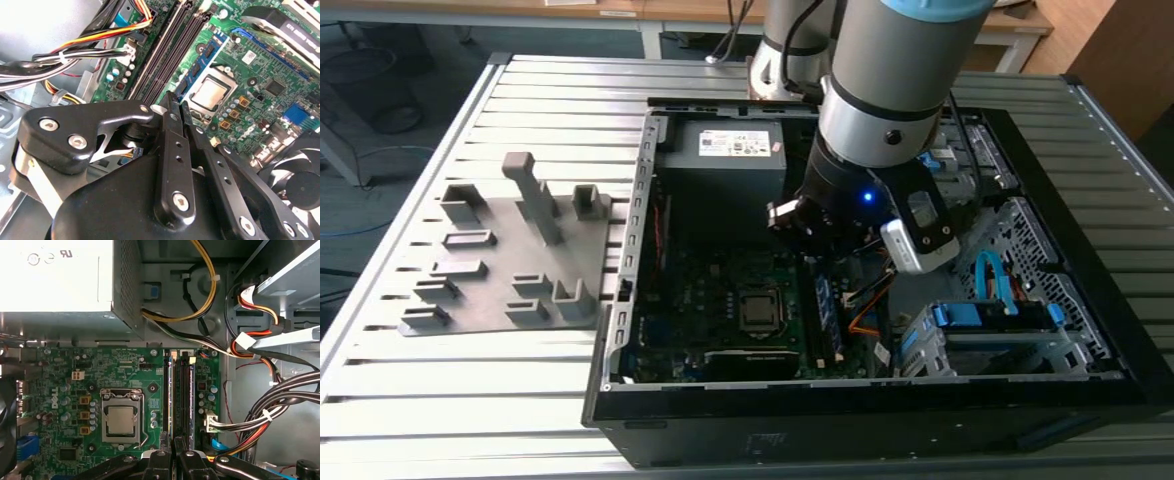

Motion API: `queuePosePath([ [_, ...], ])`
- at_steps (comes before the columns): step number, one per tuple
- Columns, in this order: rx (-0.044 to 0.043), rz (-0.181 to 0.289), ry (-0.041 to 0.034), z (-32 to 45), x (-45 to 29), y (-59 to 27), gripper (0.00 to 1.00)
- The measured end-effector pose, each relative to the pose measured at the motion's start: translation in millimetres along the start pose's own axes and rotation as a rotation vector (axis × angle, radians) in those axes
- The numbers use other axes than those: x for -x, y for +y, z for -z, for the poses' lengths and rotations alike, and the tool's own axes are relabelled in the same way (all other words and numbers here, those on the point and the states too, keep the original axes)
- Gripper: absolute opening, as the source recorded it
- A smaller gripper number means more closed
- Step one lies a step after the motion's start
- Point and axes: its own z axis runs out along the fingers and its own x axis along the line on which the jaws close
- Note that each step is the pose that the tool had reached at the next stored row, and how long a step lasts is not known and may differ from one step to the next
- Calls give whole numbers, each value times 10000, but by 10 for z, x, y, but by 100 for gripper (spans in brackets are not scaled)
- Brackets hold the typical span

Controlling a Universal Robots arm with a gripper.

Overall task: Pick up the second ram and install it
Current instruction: 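Insert the second ram into the second slot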

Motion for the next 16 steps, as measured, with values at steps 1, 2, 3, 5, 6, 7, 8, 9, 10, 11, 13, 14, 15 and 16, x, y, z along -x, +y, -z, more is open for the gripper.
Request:
queuePosePath([
  [1,0,0,0,-5,0,0,14],
  [2,0,0,0,-11,0,0,14],
  [3,0,0,0,-17,0,0,14],
  [5,0,0,0,-28,1,0,14],
  [6,0,0,0,-32,1,0,14],
  [7,0,0,0,-37,1,0,14],
  [8,0,0,0,-42,1,0,14],
  [9,0,0,0,-48,1,0,14],
  [10,0,0,0,-54,1,0,14],
  [11,1,0,-1,-61,1,0,14],
  [13,0,0,0,-72,2,-1,14],
  [14,0,0,0,-77,2,-1,14],
  [15,-1,0,0,-81,2,-1,14],
  [16,-1,0,0,-84,2,-1,14],
])
